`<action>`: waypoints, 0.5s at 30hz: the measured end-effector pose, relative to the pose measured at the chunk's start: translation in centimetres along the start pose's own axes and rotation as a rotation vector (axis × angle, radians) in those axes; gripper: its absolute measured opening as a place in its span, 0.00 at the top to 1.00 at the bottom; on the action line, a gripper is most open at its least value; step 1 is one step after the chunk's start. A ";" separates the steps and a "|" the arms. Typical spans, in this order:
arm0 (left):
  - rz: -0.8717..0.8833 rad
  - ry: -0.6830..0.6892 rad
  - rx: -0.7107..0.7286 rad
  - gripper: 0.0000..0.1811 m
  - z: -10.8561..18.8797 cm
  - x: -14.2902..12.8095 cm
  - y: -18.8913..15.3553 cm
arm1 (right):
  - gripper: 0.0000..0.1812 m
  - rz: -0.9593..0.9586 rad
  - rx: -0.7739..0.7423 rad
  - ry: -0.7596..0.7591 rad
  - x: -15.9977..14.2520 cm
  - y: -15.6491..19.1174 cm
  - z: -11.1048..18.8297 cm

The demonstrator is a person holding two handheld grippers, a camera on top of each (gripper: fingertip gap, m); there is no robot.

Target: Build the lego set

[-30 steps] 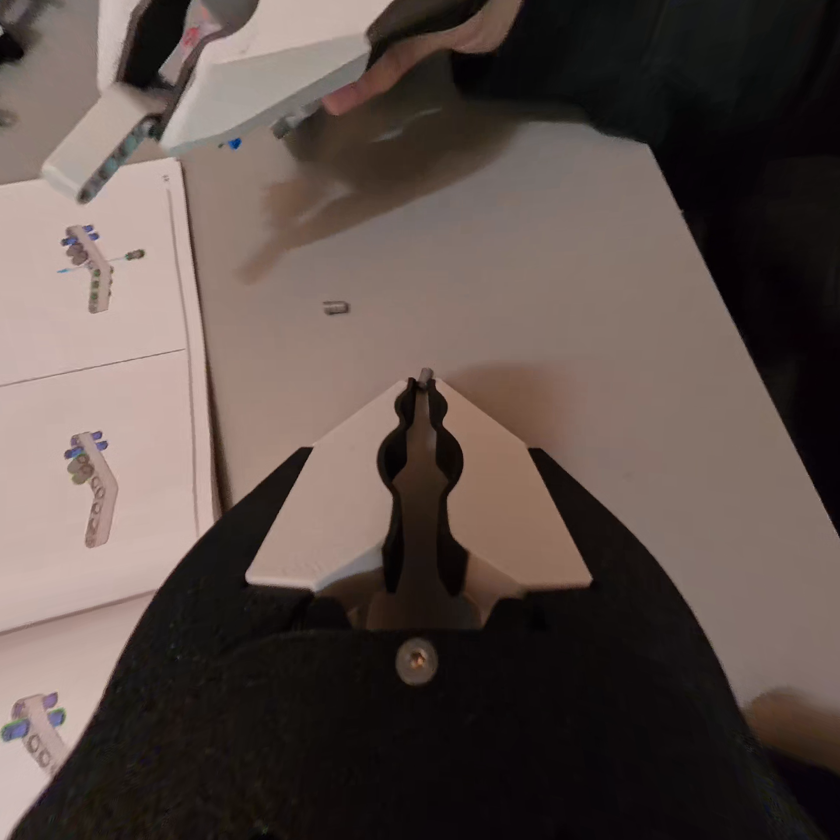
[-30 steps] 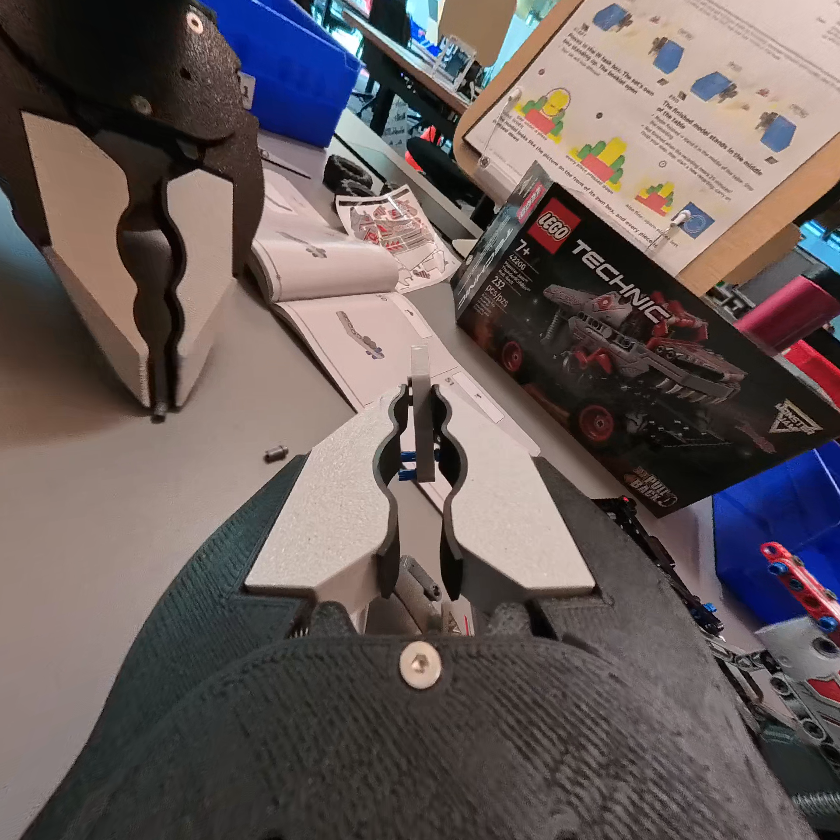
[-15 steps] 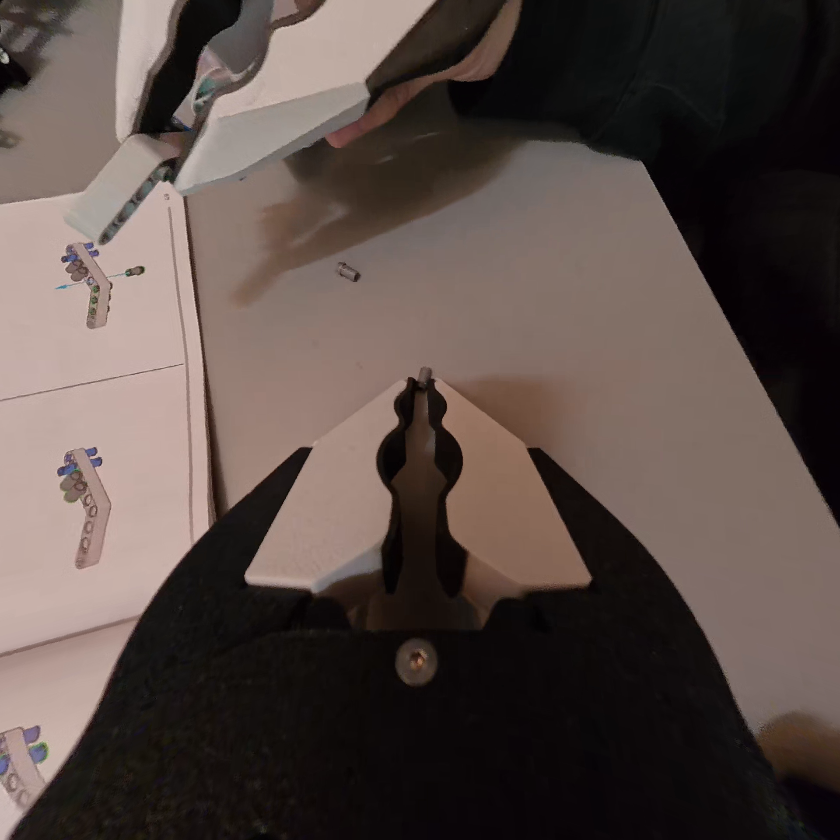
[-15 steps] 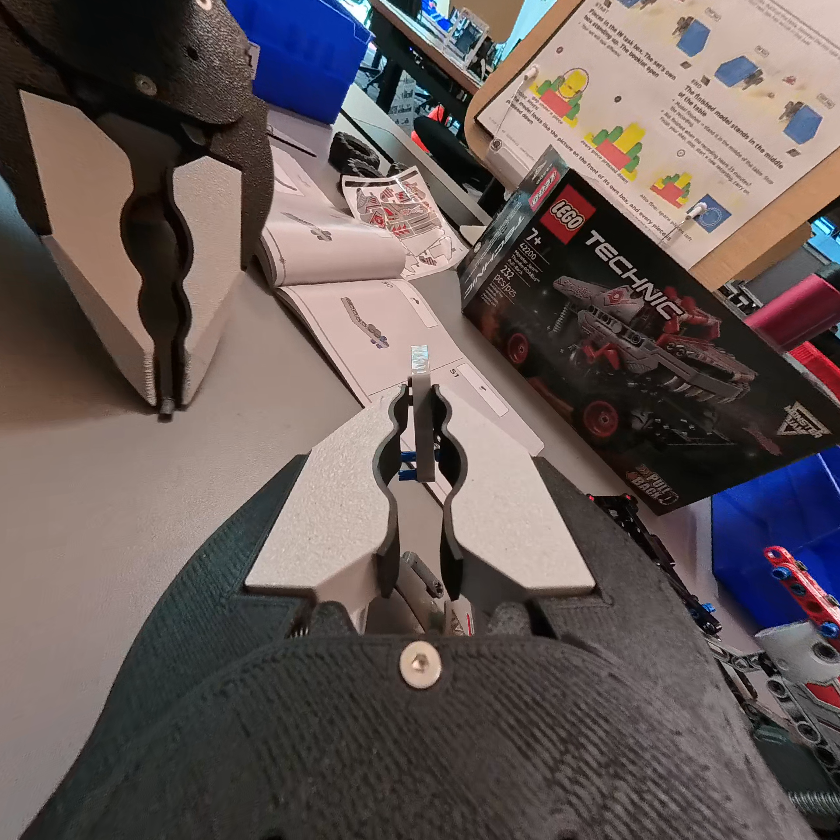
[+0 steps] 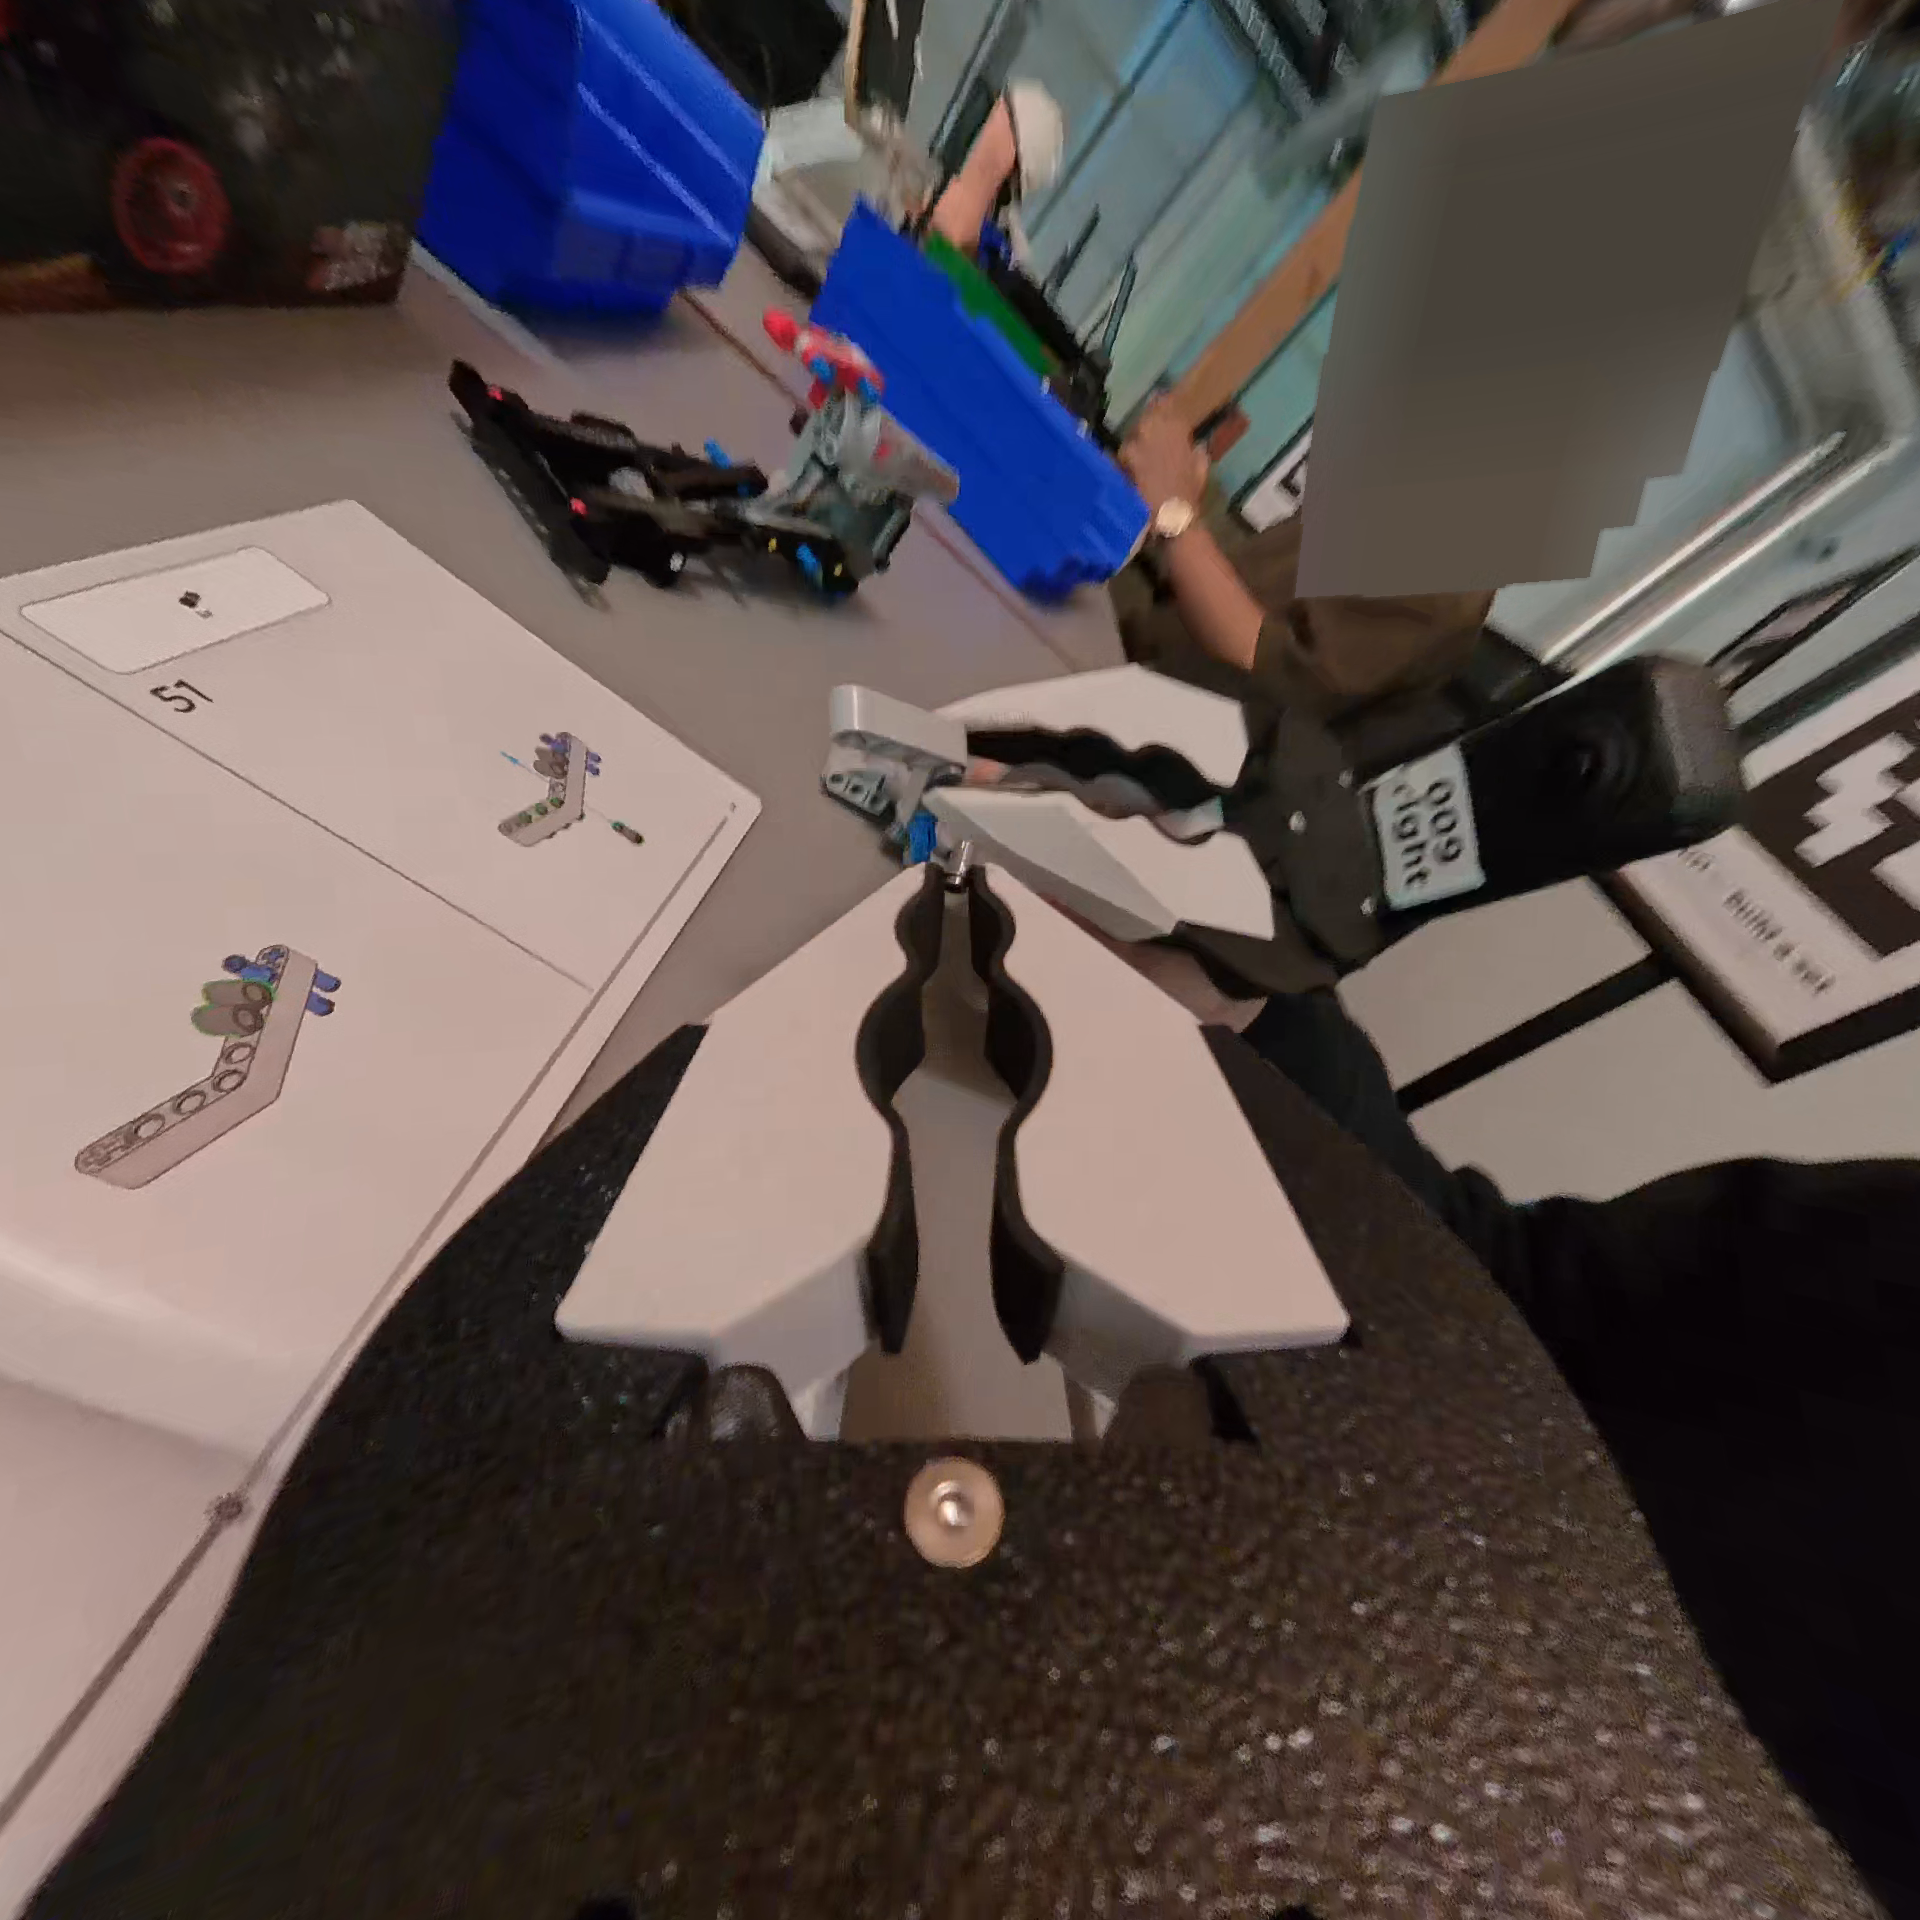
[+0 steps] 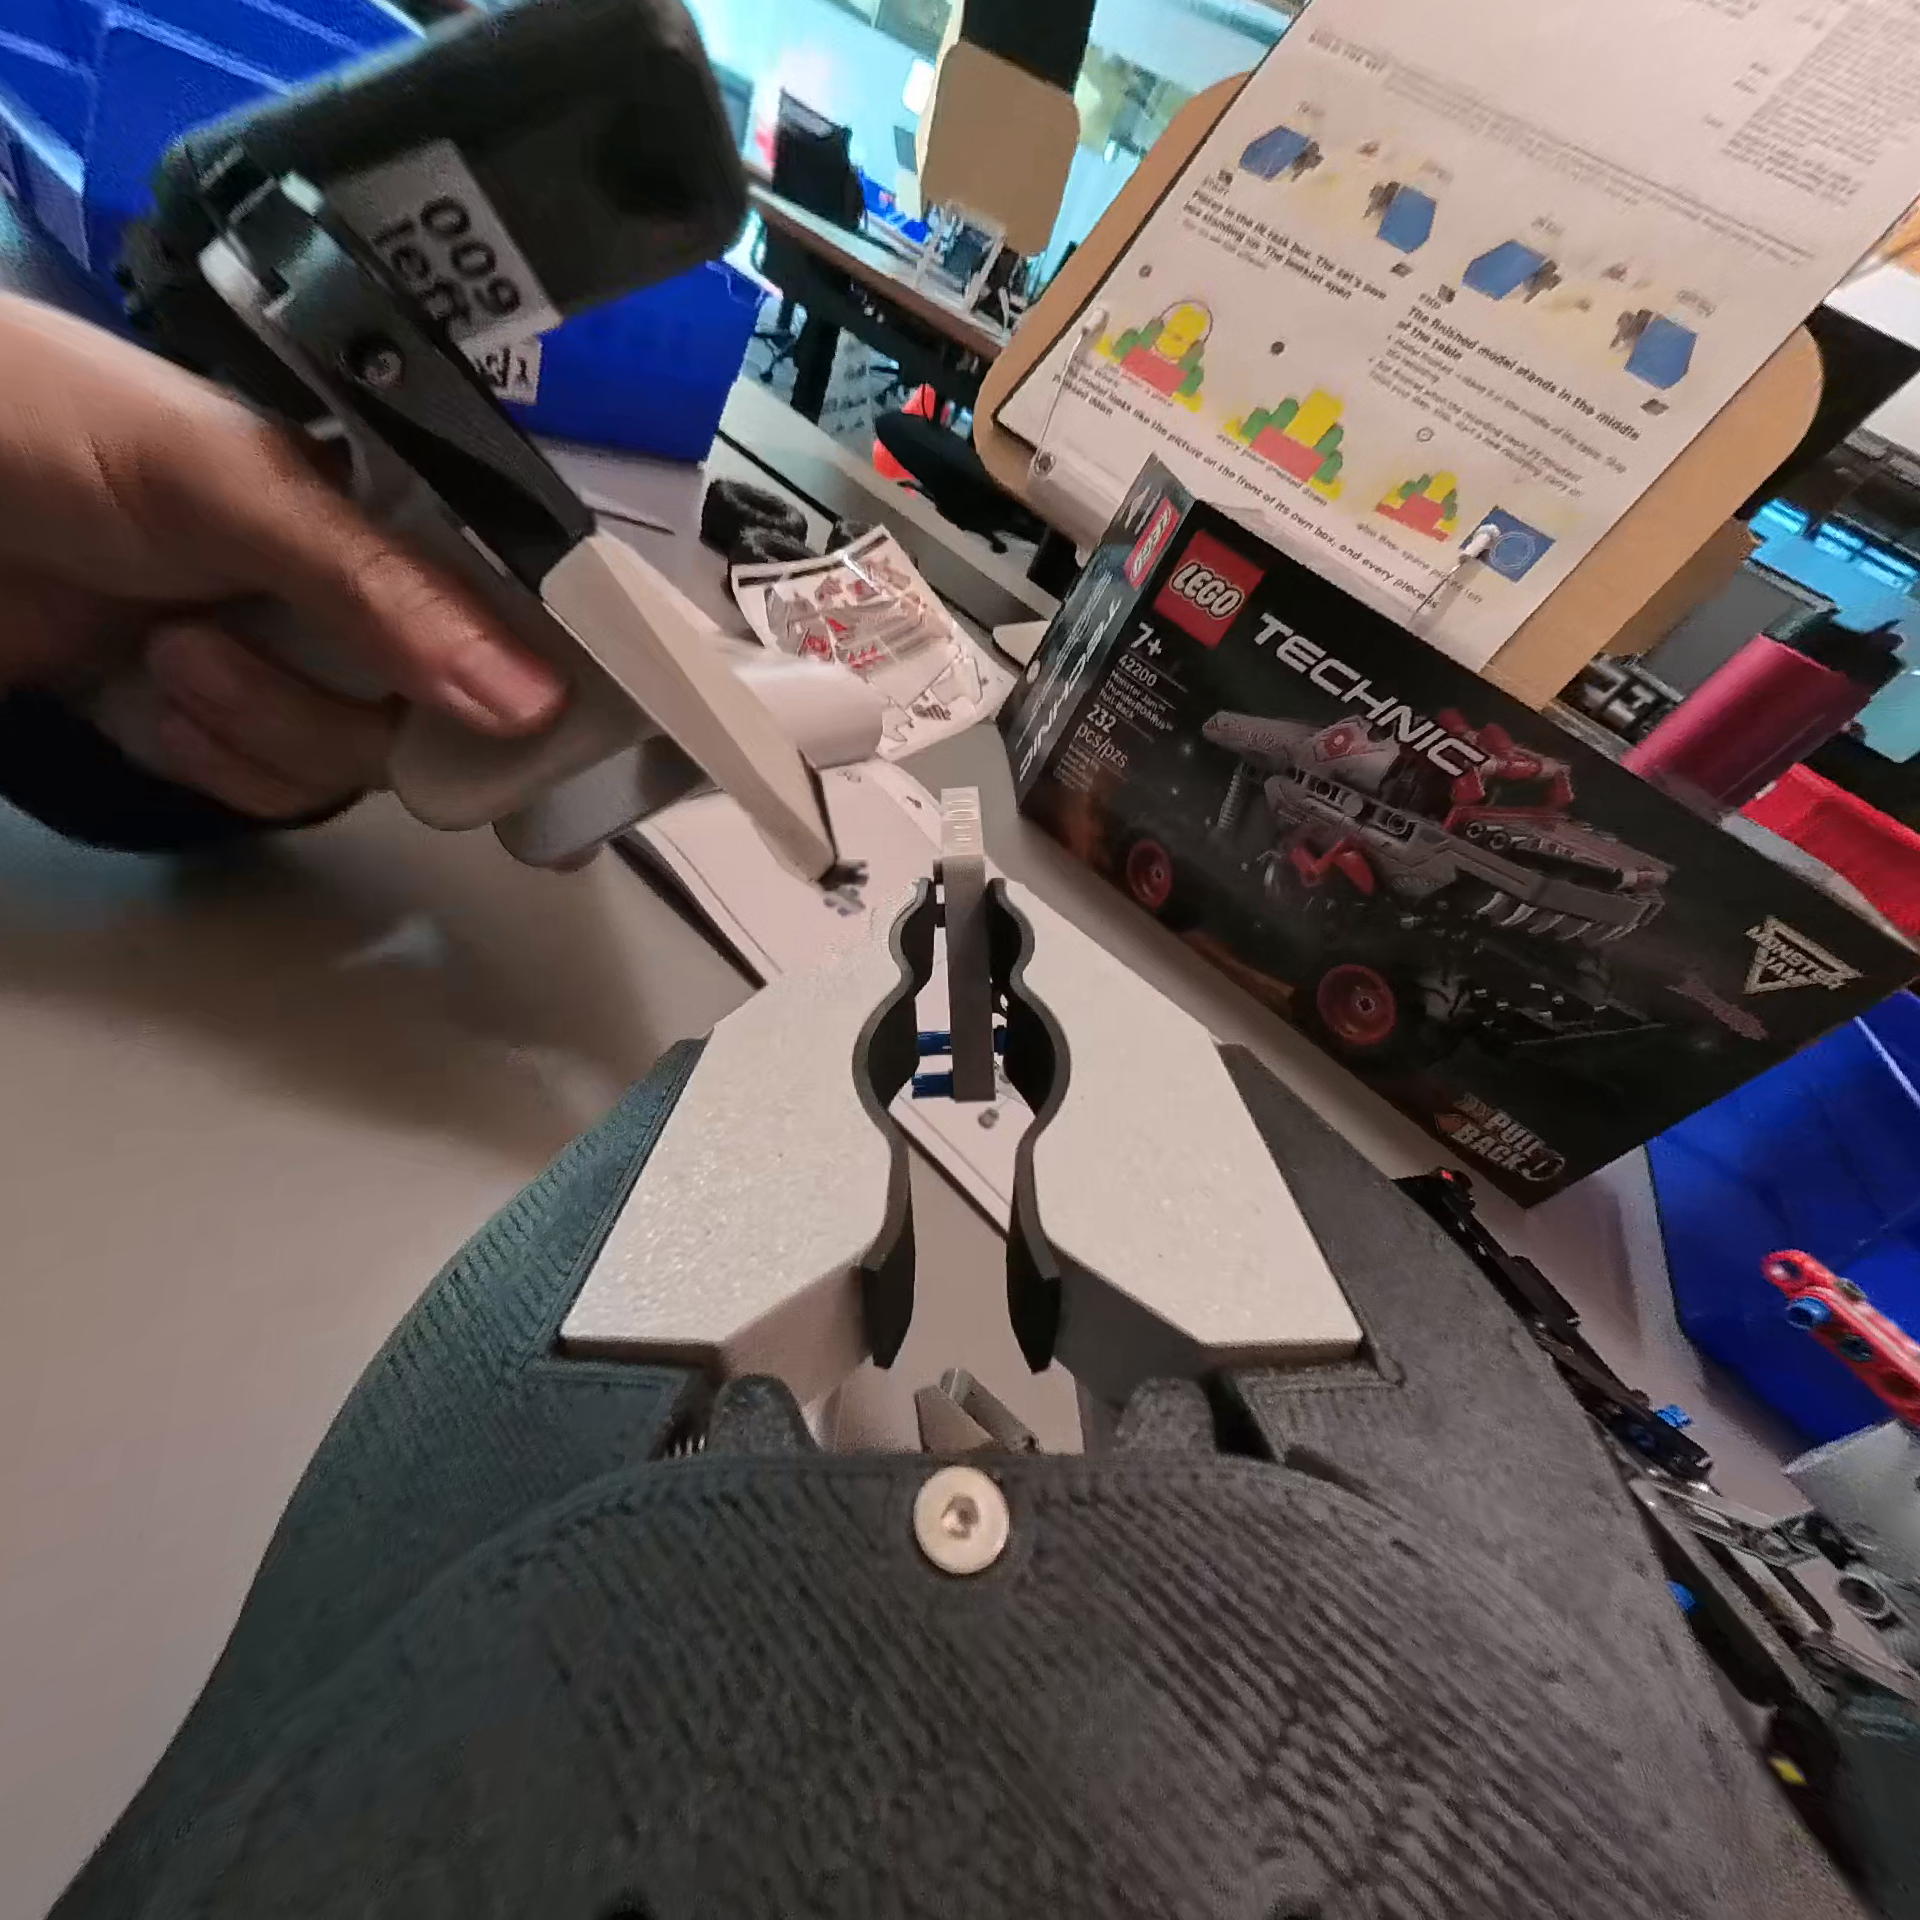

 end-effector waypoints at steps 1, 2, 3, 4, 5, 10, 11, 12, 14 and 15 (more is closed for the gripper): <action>0.030 -0.033 -0.018 0.98 0.2 0.2 0.0 | 0.96 -0.018 0.005 -0.015 0.1 0.0 0.0; 0.057 -0.062 -0.035 0.98 0.3 0.3 0.0 | 0.96 -0.031 0.007 -0.031 0.1 -0.1 0.1; 0.076 -0.081 -0.047 0.99 0.5 0.4 0.1 | 0.96 -0.038 0.005 -0.045 0.2 -0.1 0.1; 0.090 -0.090 -0.051 0.99 0.6 0.4 0.3 | 0.96 -0.043 0.008 -0.056 0.2 -0.1 0.1; 0.101 -0.103 -0.052 0.99 0.7 0.5 0.4 | 0.96 -0.048 0.015 -0.065 0.3 0.0 0.2; 0.165 -0.125 -0.099 0.99 1.0 0.5 0.7 | 0.96 -0.024 0.033 -0.083 0.5 0.4 0.0; 0.166 -0.128 -0.100 0.99 1.0 0.6 0.7 | 0.96 -0.014 0.028 -0.084 0.6 0.4 -0.1; 0.168 -0.123 -0.105 0.99 1.0 0.6 0.7 | 0.96 -0.004 0.016 -0.090 0.7 0.5 -0.1; 0.174 -0.124 -0.112 0.99 1.1 0.6 0.7 | 0.96 0.005 -0.002 -0.091 0.8 0.5 -0.1; 0.175 -0.124 -0.114 0.99 1.1 0.6 0.7 | 0.96 0.015 -0.008 -0.089 0.9 0.6 -0.1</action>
Point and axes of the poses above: each gripper's, where its closed fingertips meet, z back along the fingers, x out of its top, y = z × x across the jaws, the point moved 9 cm from there along z, back along the fingers, and after that the axes turned 9 degrees about z, right-handed, at the moved point
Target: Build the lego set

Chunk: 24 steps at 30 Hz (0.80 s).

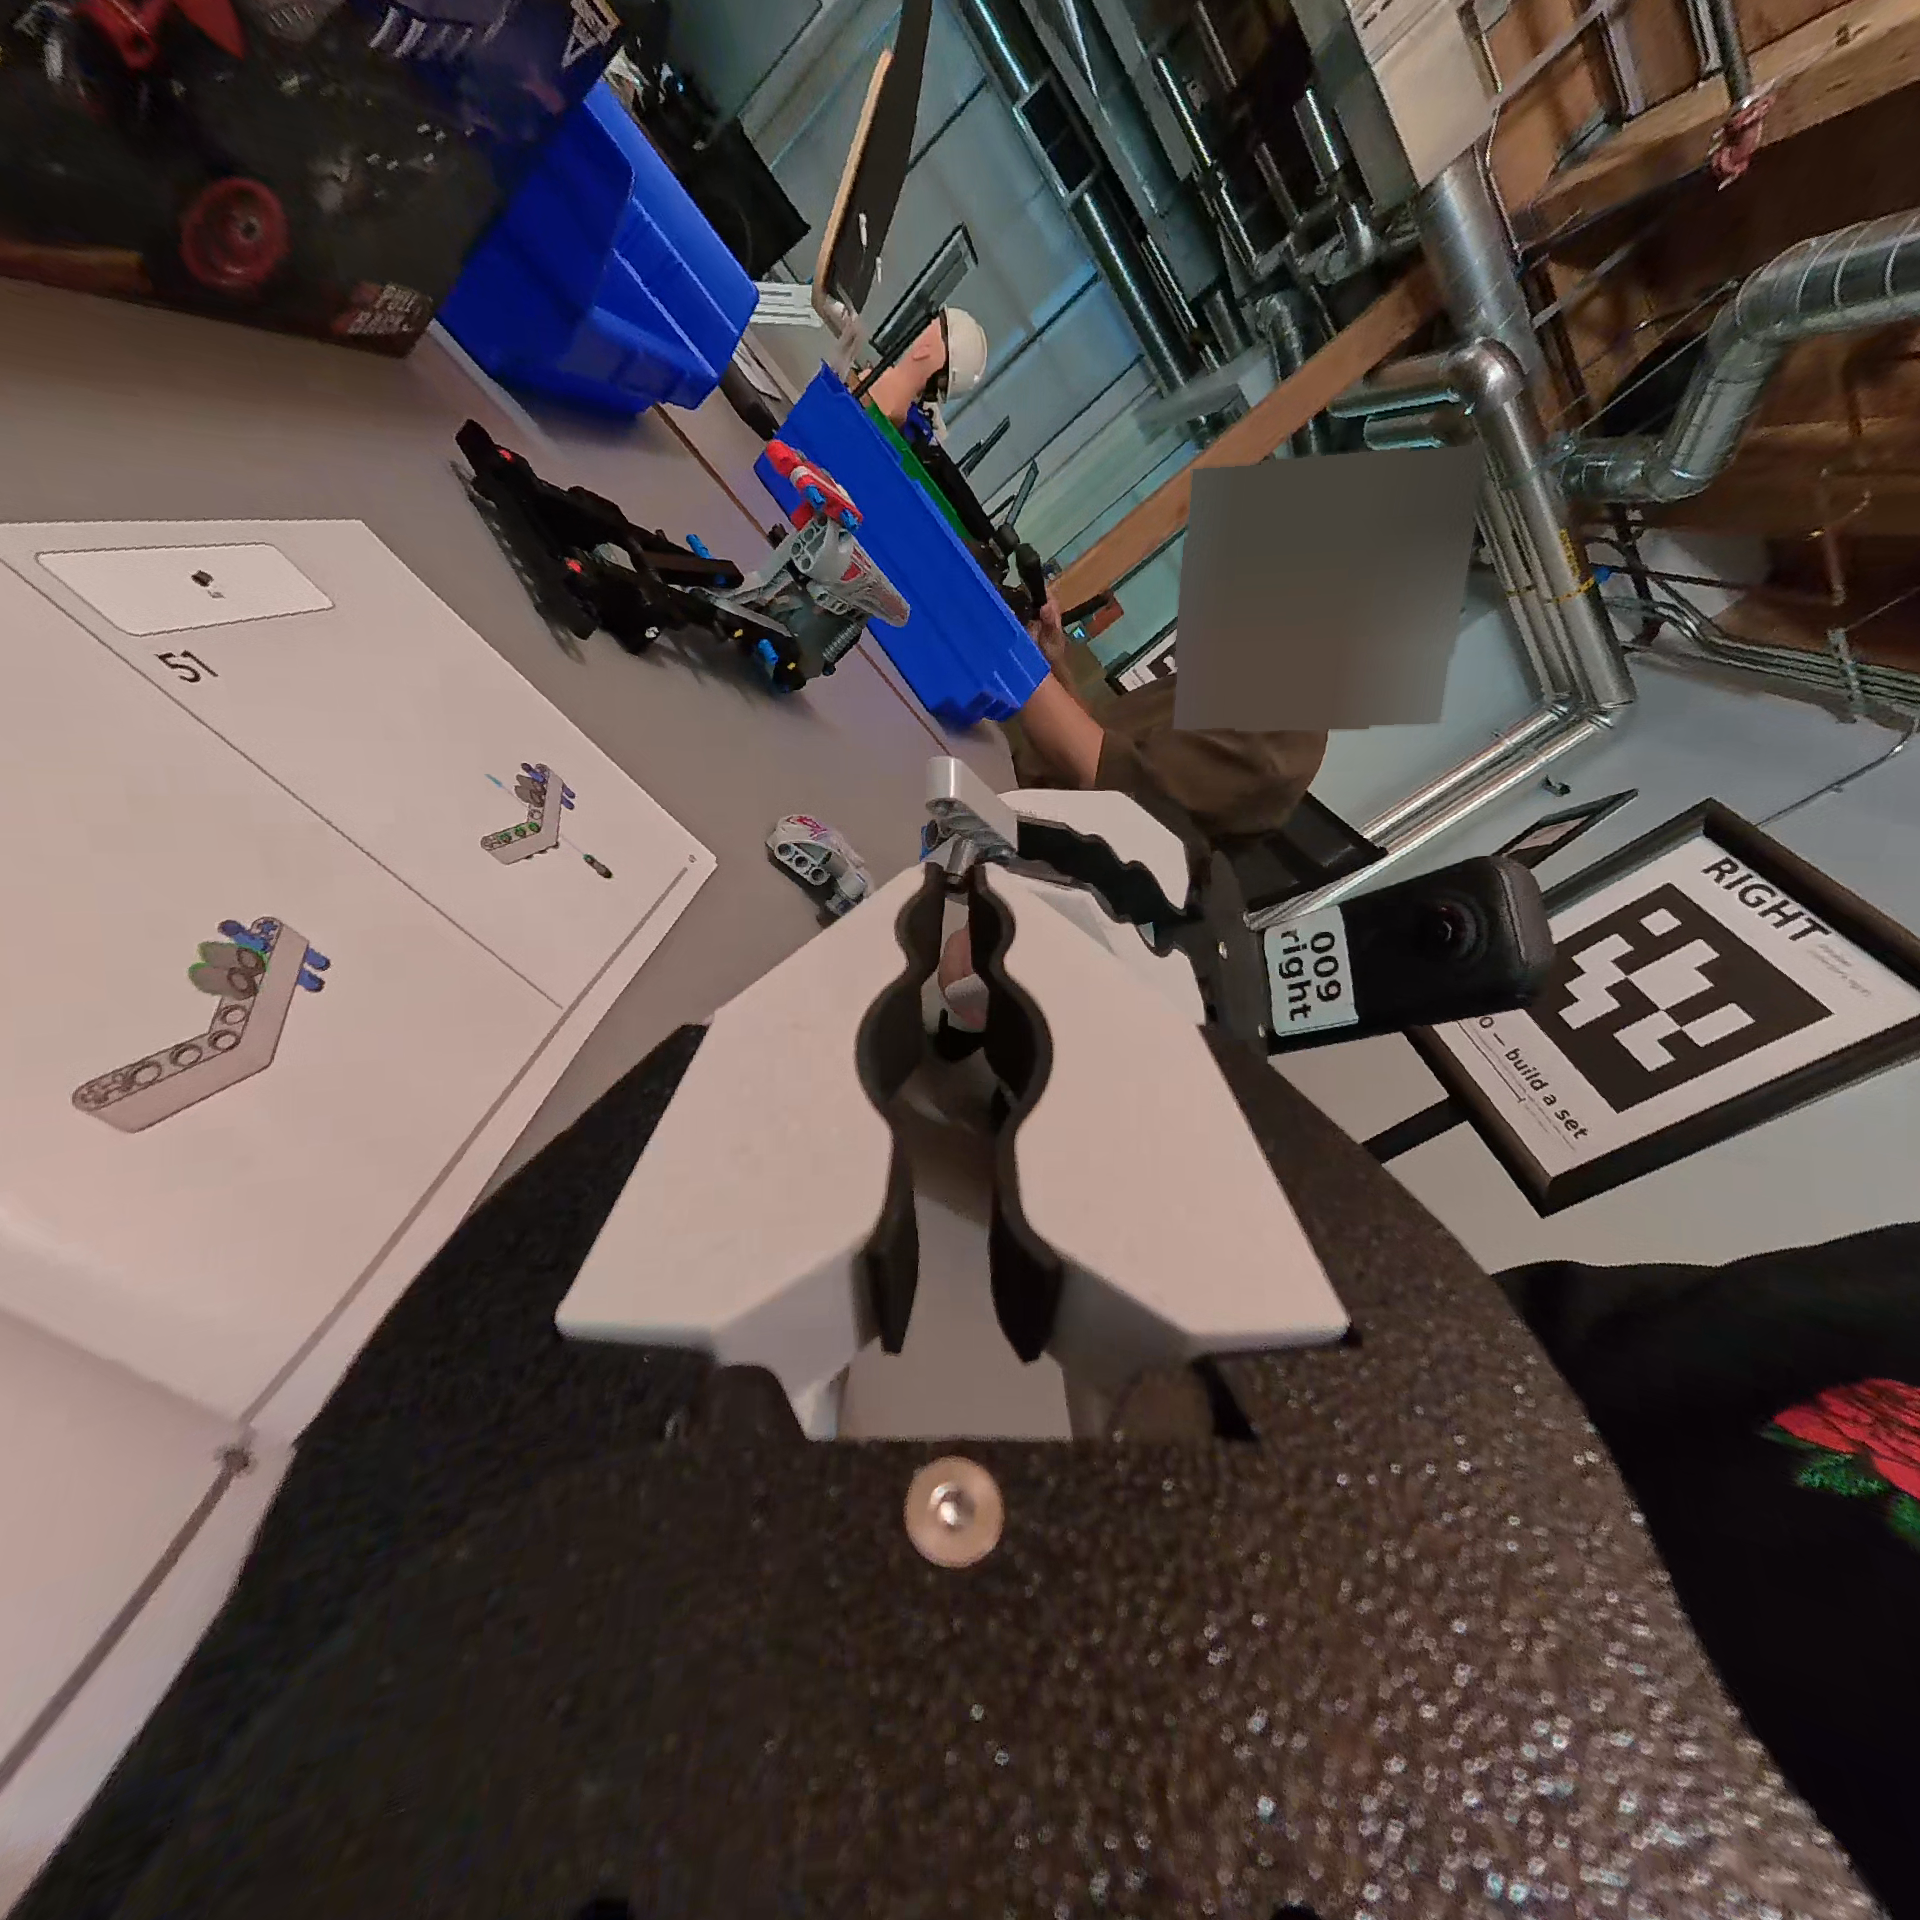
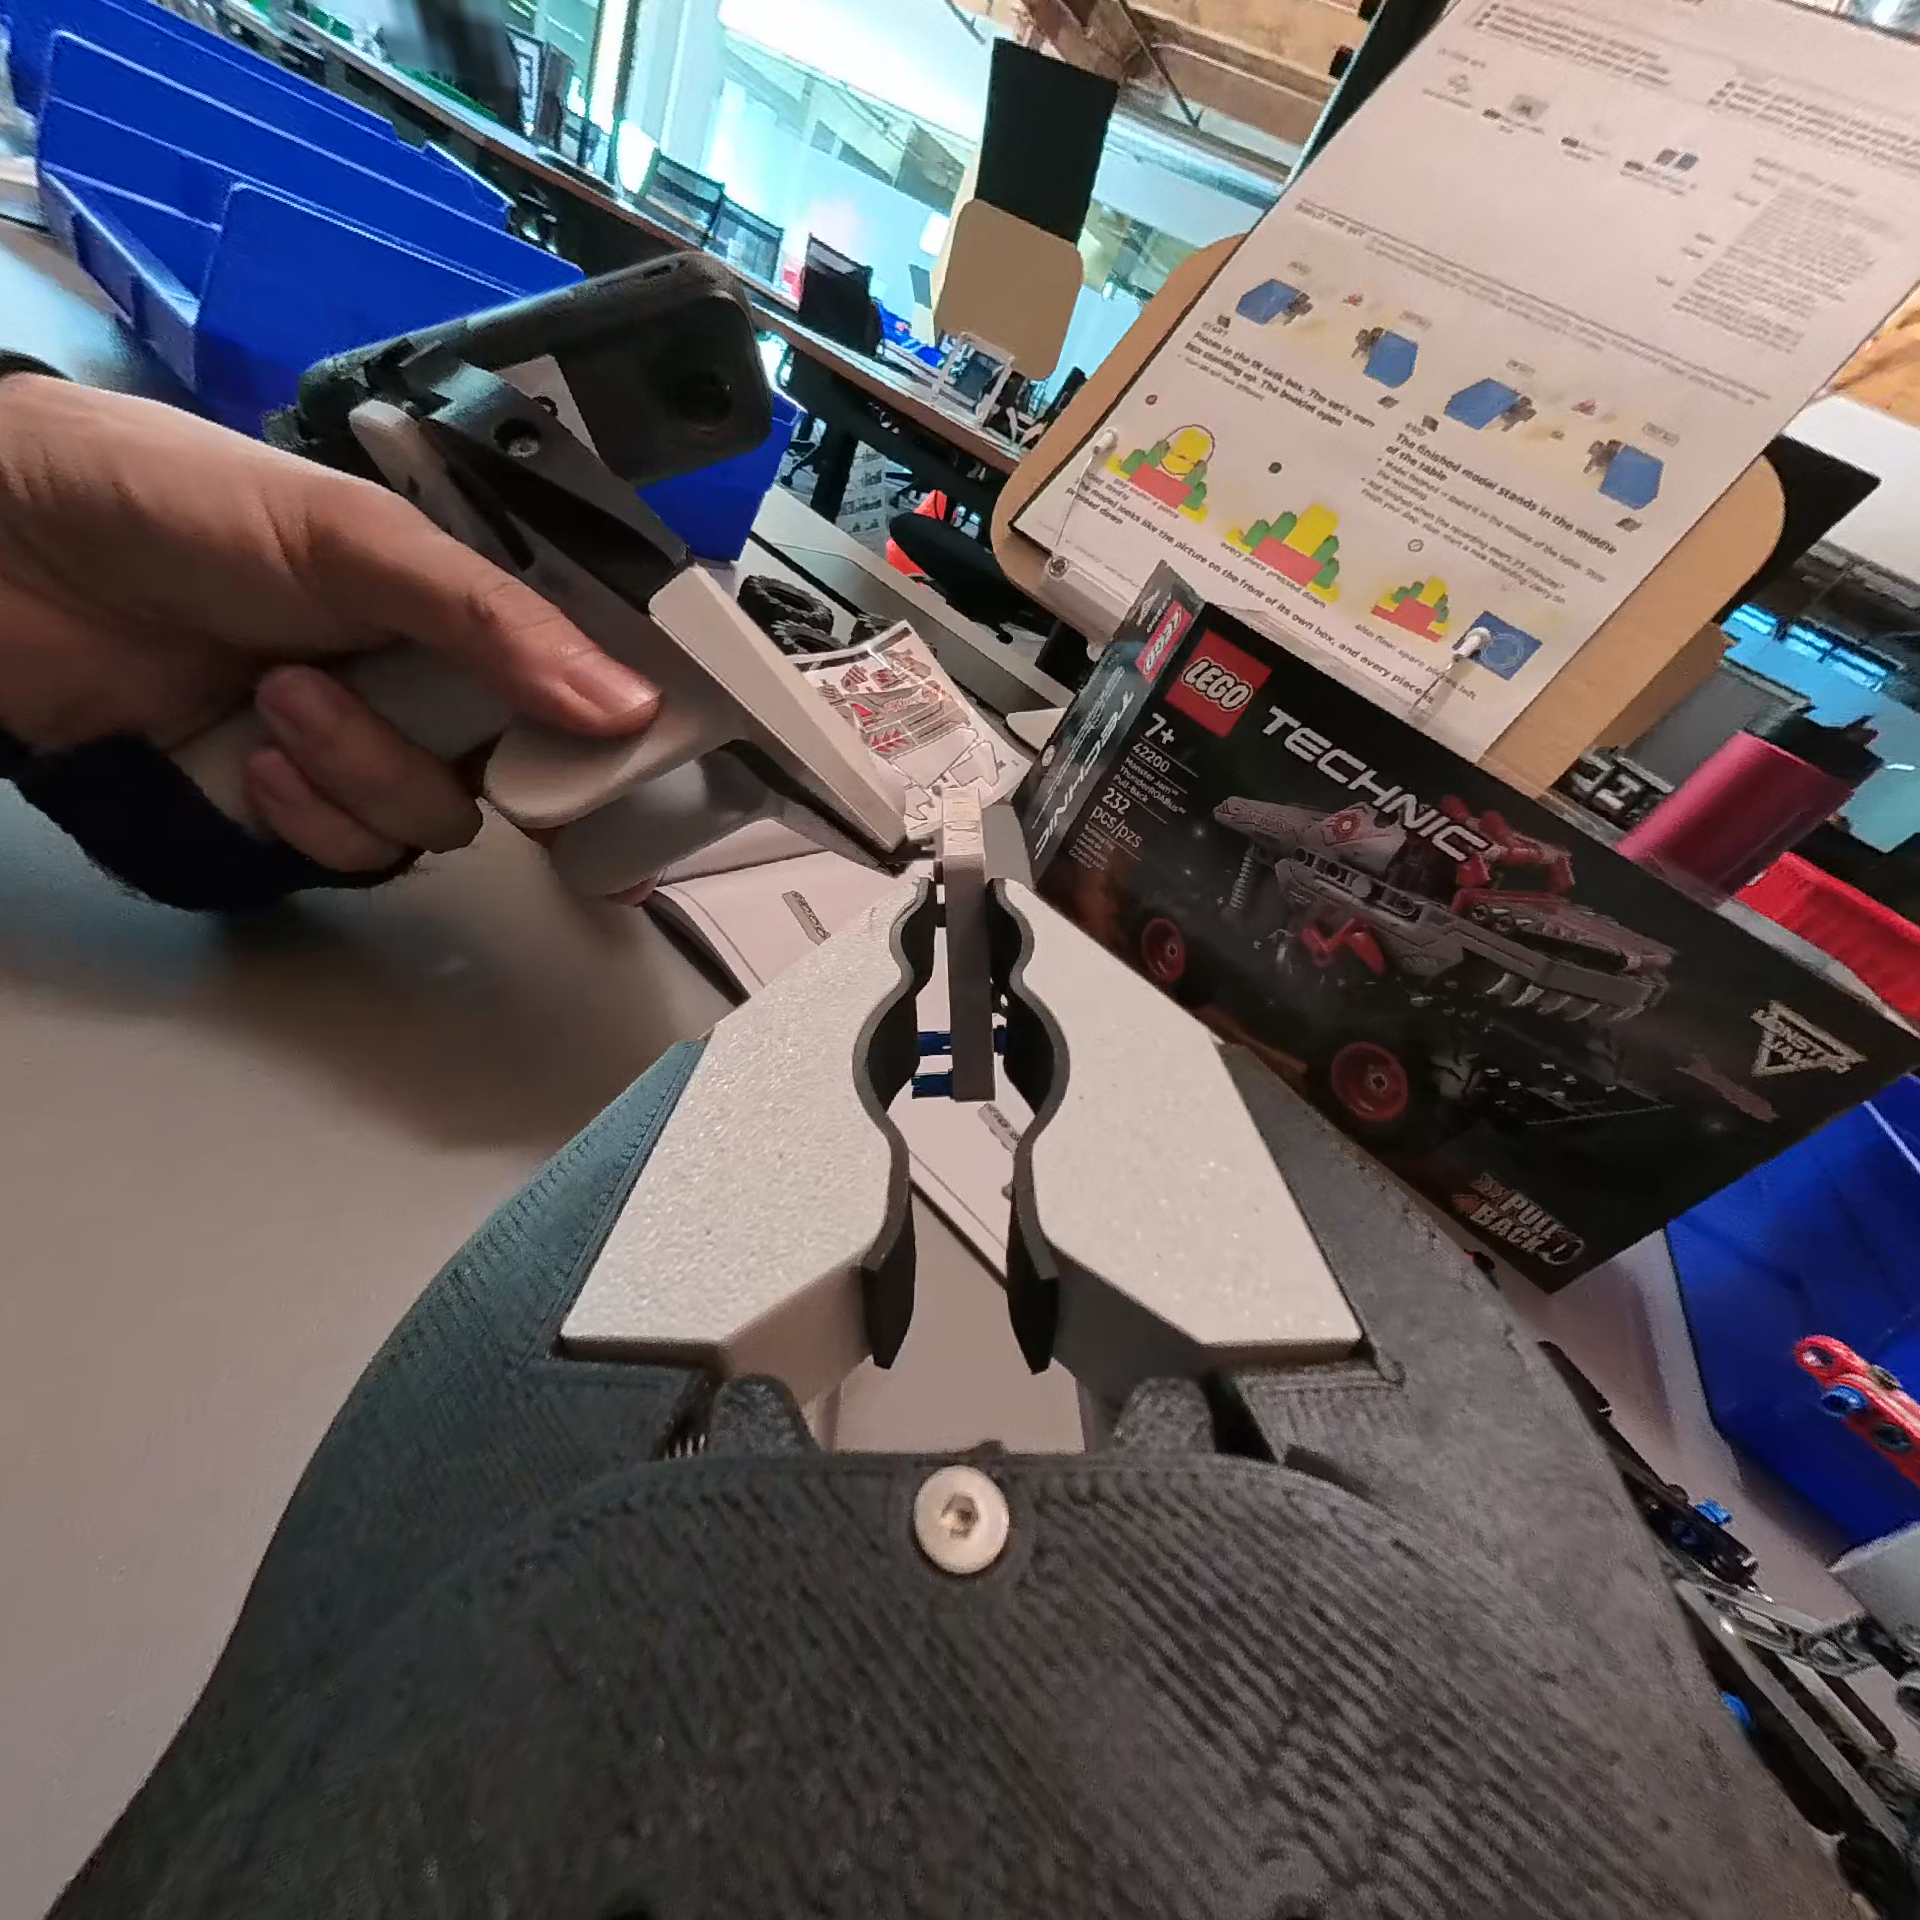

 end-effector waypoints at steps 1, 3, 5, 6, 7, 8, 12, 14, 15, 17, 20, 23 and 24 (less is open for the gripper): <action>0.003 0.001 -0.003 0.98 0.0 0.0 0.0 | 0.96 0.010 -0.008 0.004 0.0 0.0 0.0; 0.009 -0.005 -0.007 0.98 0.0 0.0 0.0 | 0.96 0.015 -0.004 0.015 0.0 0.2 -0.2; 0.017 -0.005 -0.009 0.98 0.0 0.0 0.2 | 0.96 0.033 -0.011 0.012 0.1 0.3 -0.2; 0.019 -0.005 -0.010 0.98 0.0 0.0 0.2 | 0.96 0.031 -0.012 0.012 0.1 0.3 -0.3; 0.023 -0.001 -0.011 0.98 0.0 -0.1 0.2 | 0.96 0.033 -0.014 0.021 0.1 0.4 -0.3; 0.023 0.000 -0.008 0.98 -0.1 -0.1 0.3 | 0.96 0.044 -0.014 0.026 0.1 0.4 -0.4; 0.037 0.002 -0.013 0.98 -0.1 -0.2 0.4 | 0.96 0.082 -0.021 0.035 0.1 0.6 -0.5; 0.030 0.002 -0.009 0.98 -0.1 -0.1 0.4 | 0.96 0.093 -0.025 0.036 0.2 0.6 -0.5; 0.027 0.003 -0.011 0.98 -0.1 -0.1 0.4 | 0.96 0.098 -0.027 0.033 0.2 0.6 -0.5; 0.034 0.001 -0.018 0.98 -0.1 -0.1 0.4 | 0.96 0.098 -0.027 0.031 0.2 0.6 -0.5; 0.046 0.002 -0.025 0.98 -0.1 -0.1 0.5 | 0.96 0.098 -0.025 0.029 0.1 0.6 -0.5; 0.050 -0.001 -0.026 0.98 -0.1 -0.1 0.5 | 0.96 0.062 -0.015 0.028 0.1 0.5 -0.5; 0.050 -0.001 -0.026 0.98 -0.1 -0.2 0.5 | 0.96 0.045 -0.008 0.025 0.1 0.4 -0.5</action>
Point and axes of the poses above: each gripper's, where its closed fingertips meet, z back along the fingers, x out of its top, y = z × x across the jaws, the point moved 9 cm from there along z, back along the fingers, and after that the axes turned 9 degrees about z, right-handed, at the moved point
